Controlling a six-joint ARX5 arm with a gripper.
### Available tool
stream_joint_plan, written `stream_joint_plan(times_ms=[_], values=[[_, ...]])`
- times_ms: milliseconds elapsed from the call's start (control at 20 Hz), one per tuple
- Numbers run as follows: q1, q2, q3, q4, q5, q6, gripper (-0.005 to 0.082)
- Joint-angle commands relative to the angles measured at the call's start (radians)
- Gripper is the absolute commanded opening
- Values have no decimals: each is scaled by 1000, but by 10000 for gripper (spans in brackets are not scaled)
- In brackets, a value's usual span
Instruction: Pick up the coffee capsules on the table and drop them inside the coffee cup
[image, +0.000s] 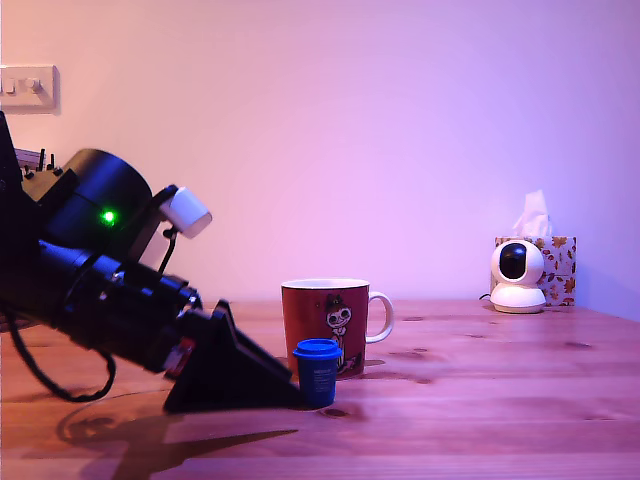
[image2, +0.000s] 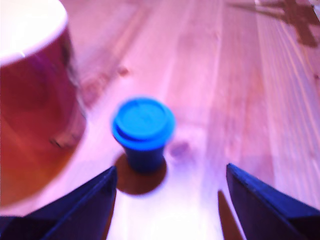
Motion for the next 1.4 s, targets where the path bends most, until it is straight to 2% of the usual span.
stream_joint_plan(times_ms=[0,400,650,950,1200,1350], values=[[-5,20,21,16,-9,-18,636],[-45,22,53,13,-49,-18,636],[-69,27,57,15,-97,-6,636],[-71,88,113,14,-99,-8,636],[-85,108,149,8,-100,-32,635],[-86,111,151,5,-103,-32,598]])
